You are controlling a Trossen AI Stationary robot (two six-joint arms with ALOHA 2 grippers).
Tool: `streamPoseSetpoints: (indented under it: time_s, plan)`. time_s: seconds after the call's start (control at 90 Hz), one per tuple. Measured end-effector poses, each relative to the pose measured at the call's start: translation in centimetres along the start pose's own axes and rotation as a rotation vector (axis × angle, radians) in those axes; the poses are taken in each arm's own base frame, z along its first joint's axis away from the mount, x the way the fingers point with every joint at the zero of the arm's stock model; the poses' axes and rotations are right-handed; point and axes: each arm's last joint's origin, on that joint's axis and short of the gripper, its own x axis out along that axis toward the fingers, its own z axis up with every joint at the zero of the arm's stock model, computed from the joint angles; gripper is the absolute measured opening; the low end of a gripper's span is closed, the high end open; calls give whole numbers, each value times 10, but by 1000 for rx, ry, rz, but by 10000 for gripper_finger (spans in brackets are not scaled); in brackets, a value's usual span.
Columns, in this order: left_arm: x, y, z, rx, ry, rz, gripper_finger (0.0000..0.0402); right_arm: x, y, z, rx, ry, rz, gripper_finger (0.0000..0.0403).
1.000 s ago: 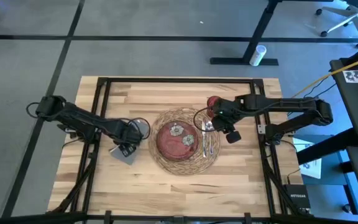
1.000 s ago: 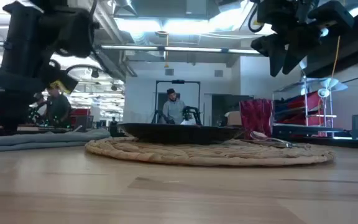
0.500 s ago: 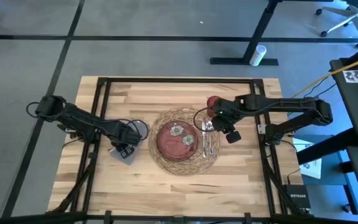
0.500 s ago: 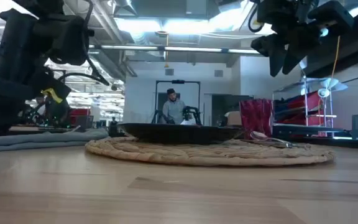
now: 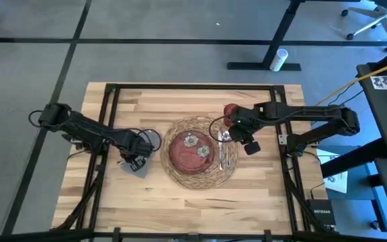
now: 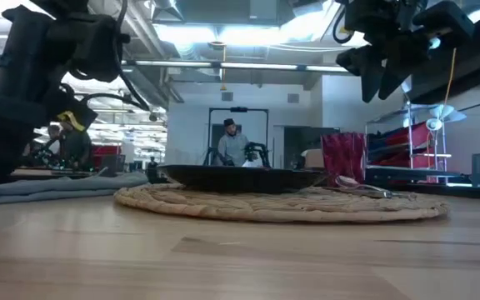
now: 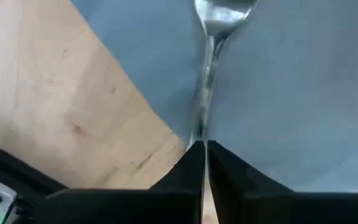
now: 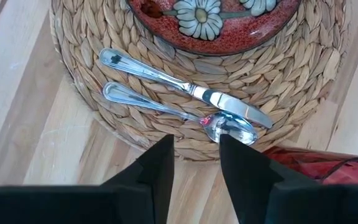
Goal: Set table place
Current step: Adjust the silver spoon on the gray table napkin
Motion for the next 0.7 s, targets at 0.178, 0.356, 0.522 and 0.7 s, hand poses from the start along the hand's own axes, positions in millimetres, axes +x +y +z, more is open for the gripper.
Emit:
streamPoseSetpoints:
  time_s: [0.178,0.356,0.522,0.7]
  plan:
    - [0,0,0,9,-1,-4,11,0,0,0,0,0,0,115]
    - [0,0,0,9,-2,-5,39,0,0,0,0,0,0,115]
    - [0,0,0,10,-4,-3,72,0,0,0,0,0,0,115]
    - [0,-1,1,17,-12,-5,94,0,0,0,0,0,0,115]
